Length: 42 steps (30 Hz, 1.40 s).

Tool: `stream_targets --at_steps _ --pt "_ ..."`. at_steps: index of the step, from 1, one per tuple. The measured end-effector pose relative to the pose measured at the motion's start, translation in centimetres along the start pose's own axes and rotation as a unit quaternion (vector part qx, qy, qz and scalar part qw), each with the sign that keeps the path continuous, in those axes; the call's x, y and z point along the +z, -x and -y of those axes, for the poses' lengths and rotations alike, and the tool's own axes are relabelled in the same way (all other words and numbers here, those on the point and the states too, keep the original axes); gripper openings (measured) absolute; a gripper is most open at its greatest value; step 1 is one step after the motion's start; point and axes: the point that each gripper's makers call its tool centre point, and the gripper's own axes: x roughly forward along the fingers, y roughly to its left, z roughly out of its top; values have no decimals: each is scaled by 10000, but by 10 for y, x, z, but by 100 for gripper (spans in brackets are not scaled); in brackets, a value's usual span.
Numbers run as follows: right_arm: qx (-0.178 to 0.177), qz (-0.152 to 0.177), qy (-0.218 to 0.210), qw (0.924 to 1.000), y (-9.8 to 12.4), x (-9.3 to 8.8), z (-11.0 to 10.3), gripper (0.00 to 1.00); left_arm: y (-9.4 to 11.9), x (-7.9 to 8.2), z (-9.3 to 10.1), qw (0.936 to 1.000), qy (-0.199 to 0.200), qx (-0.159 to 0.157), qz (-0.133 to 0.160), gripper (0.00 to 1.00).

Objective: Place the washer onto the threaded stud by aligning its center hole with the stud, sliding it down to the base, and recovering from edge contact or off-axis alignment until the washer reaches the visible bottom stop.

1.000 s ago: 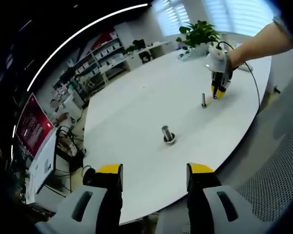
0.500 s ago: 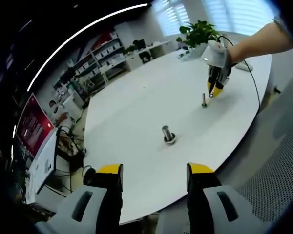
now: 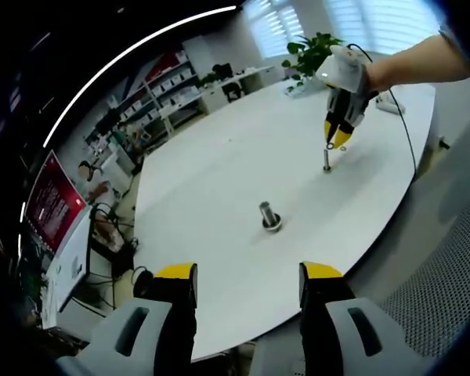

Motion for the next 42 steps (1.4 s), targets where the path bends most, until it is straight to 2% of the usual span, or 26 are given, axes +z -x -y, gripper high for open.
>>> stream_targets --at_steps 6,7,8,11,13,23,28,34,42 --pt "24 34 90 10000 -4 5 -1 15 0 0 0 10000 4 1 10 50" --pt "16 3 110 9999 -6 5 -1 13 1 0 0 10000 4 -2 17 50" --pt "35 -36 188 9998 -6 4 -1 3 1 0 1 10000 0 -4 21 50" --pt "-69 -54 143 9999 -8 5 6 3 1 0 1 10000 -7 -7 15 50" --pt "59 -142 26 9999 -12 0 4 3 1 0 0 10000 4 -8 27 50" --pt "-109 -185 -77 9997 -11 -7 13 5 1 2 0 10000 6 -19 60 50" --pt "-223 -388 -336 9984 -12 -29 23 10 1 2 0 10000 7 -13 75 50" --pt "-267 -664 -482 9963 -13 -56 32 11 1 2 0 10000 10 -10 77 50" --pt "-150 -1050 -732 9917 -18 -95 30 14 1 1 0 10000 -4 -14 49 50"
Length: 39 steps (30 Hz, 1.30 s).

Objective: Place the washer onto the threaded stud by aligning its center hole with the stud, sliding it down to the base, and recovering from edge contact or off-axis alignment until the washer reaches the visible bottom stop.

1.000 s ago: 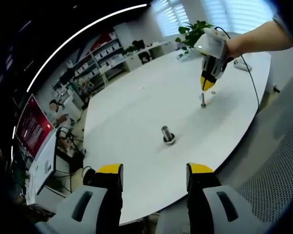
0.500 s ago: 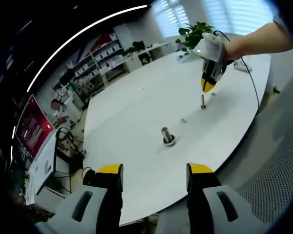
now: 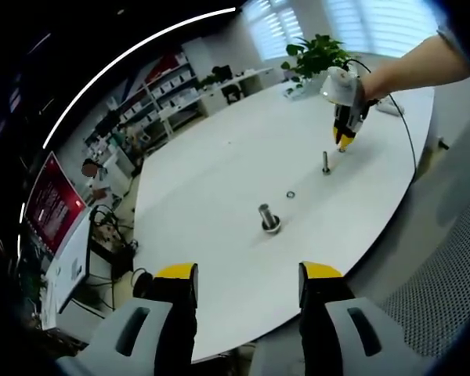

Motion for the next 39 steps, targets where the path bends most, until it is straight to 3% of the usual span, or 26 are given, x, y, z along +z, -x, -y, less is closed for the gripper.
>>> stream_targets --at_steps 5,10,20,29,39 --pt "68 -140 -169 9997 -5 -16 1 19 0 -1 0 10000 -6 -3 -18 50" --pt "149 -153 -286 9994 -9 -21 0 20 0 -1 0 10000 -2 -2 -27 50" --pt "344 59 -623 9974 -13 -13 1 18 -1 -2 0 10000 -5 0 -55 50" --pt "237 96 -618 9978 -12 -14 2 15 -2 -2 0 10000 -11 0 -72 50" --pt "179 656 -425 9968 12 20 -10 15 -2 -3 0 10000 -32 -7 -86 50"
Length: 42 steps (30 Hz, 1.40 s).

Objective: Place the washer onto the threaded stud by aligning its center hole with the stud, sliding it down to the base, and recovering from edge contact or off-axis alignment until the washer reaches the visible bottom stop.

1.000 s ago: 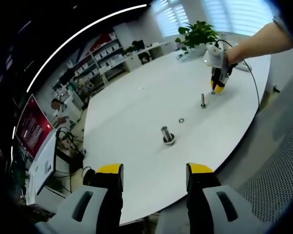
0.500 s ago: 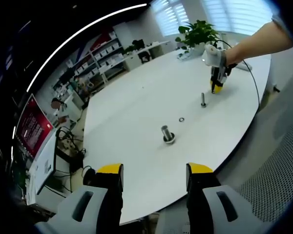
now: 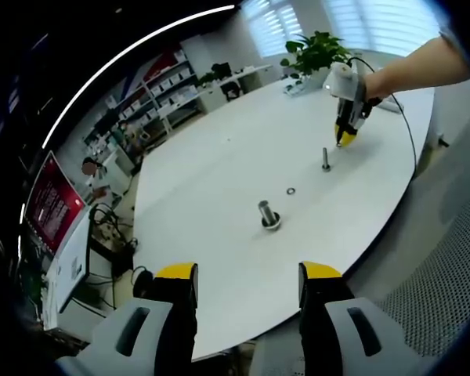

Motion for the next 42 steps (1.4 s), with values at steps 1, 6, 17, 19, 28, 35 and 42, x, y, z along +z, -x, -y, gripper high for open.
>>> stream_targets --at_steps 1,6,17,19,28,35,42 --pt "-4 54 3 10000 2 4 -1 15 0 0 0 10000 0 -3 1 50" --pt "25 506 222 9985 13 33 -10 3 0 0 0 10000 -2 -2 9 50" --pt "138 -33 334 9993 -11 16 -17 12 0 1 1 10000 6 -12 23 50" --pt "241 -123 400 9988 -15 13 -23 14 0 1 0 10000 -4 -6 26 50" --pt "319 -189 557 9978 -32 19 -34 18 0 1 0 10000 9 -12 27 50" --pt "323 -140 549 9979 -39 27 -33 19 1 1 0 10000 15 -11 41 50" --pt "365 -208 584 9974 -46 29 -36 19 1 2 0 10000 26 -10 55 50"
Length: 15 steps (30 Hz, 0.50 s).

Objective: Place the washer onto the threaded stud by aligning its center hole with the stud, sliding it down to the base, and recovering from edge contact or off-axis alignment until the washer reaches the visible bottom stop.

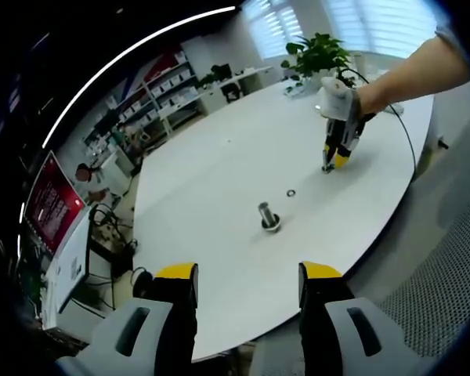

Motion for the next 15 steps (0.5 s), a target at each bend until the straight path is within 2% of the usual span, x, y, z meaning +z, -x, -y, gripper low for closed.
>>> stream_targets --at_steps 4,9,15 --pt "12 -20 -45 10000 0 -3 -1 15 0 0 0 10000 6 2 10 50" --pt "-44 -22 -29 10000 3 -6 -1 14 0 1 0 10000 3 2 19 50" --pt "-239 388 -91 9989 29 9 3 14 0 1 0 10000 -10 -3 17 50"
